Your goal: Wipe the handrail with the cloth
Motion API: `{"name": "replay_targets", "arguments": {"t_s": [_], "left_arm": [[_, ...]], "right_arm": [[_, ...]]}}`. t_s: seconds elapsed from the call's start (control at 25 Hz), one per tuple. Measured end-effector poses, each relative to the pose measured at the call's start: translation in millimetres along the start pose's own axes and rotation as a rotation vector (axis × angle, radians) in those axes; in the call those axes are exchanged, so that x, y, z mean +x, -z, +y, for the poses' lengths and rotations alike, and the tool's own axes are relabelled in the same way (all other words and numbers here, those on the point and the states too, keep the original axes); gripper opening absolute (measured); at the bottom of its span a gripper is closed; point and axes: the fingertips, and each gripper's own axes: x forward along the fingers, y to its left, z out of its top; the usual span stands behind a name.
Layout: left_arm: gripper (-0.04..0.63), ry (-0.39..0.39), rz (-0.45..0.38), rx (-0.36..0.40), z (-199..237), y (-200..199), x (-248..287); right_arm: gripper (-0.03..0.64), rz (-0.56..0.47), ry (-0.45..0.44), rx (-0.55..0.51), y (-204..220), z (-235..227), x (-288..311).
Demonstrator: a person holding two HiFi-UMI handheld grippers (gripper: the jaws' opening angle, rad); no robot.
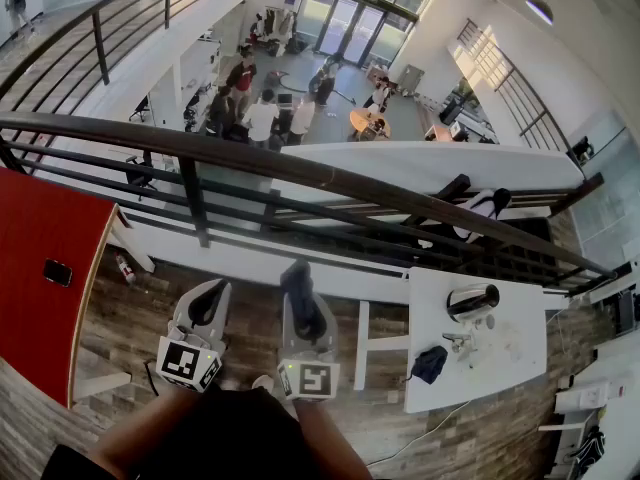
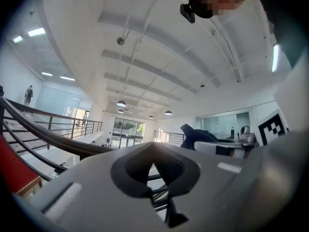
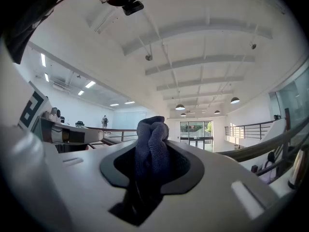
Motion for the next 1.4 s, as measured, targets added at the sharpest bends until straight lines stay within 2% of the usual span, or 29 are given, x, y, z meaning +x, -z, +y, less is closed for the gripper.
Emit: {"name": "replay_targets", "arguments": {"t_s": [0.4, 0.56, 0.76, 1.04, 1.16, 1.4], "left_arm": [[-0.002, -0.021, 0.015, 0.017, -4, 1, 2], [-0.002, -0.019, 0.023, 0.031, -15, 3, 4], [-0.002, -0.039, 0.041, 0.028, -23, 6, 5], [-0.002, -0.064, 0.028, 0.071, -44, 8, -2], [-0.002, -0.097, 0.012, 0.074, -52, 11, -8], [-0.002, -0.133, 0.045, 0.055, -54, 26, -4]], "right_arm": [[0.121, -0.048, -0.011, 0.065, -13, -9, -8], [0.121, -0.026, -0.022, 0.052, -6, -15, -14], [0.121, -0.019, -0.02, 0.094, -3, -25, -23], [0.121, 0.085, -0.068, 0.126, 29, -49, -31], [0.121, 0.087, -0.092, 0.147, 39, -57, -35], [0.121, 0.081, -0.141, 0.142, 36, -55, -31]]}}
